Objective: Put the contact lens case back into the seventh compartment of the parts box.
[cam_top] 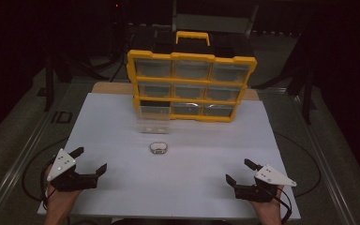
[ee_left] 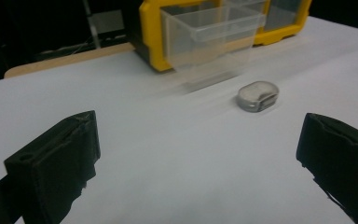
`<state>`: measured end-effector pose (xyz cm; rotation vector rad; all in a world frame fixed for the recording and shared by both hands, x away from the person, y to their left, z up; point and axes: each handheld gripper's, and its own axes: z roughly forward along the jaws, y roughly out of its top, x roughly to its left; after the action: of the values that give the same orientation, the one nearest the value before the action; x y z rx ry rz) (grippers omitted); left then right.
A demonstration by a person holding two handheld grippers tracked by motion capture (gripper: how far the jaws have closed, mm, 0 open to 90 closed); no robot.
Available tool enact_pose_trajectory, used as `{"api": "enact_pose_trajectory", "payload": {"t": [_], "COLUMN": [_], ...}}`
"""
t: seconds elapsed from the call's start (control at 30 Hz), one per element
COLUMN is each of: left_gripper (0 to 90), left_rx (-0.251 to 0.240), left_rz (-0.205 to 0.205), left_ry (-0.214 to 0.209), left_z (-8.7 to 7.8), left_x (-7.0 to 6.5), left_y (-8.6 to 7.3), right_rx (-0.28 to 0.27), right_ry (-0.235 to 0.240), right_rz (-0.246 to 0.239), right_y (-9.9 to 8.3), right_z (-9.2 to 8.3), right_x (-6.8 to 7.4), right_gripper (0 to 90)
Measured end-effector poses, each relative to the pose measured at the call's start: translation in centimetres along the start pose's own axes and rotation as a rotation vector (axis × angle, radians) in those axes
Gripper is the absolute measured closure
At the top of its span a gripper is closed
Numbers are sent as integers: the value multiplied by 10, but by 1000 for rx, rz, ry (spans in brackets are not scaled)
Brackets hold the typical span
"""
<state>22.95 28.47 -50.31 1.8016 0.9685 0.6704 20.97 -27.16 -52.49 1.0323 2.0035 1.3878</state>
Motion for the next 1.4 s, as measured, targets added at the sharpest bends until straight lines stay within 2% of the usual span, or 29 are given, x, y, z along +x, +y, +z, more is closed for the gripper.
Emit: {"api": "enact_pose_trajectory", "payload": {"t": [0.5, 0.9, 1.07, 1.4], "left_gripper": [3, 3, 3, 3], "left_rx": [-7, 12, 14, 19], "left_rz": [14, 31, 33, 64], "left_ry": [6, 2, -8, -21], "left_z": [-1, 2, 4, 9], "left_x": [0, -5, -5, -9], "left_y": [0, 3, 7, 18], "right_rx": [-5, -7, -7, -13], "right_ry": [-8, -10, -8, -16], "right_rz": [-6, -4, -8, 6], "right_y": [-1, -1, -1, -2], "right_z": [2, 3, 3, 2], "right_x": [-2, -1, 0, -2], "right_gripper": [91, 91, 91, 91]}}
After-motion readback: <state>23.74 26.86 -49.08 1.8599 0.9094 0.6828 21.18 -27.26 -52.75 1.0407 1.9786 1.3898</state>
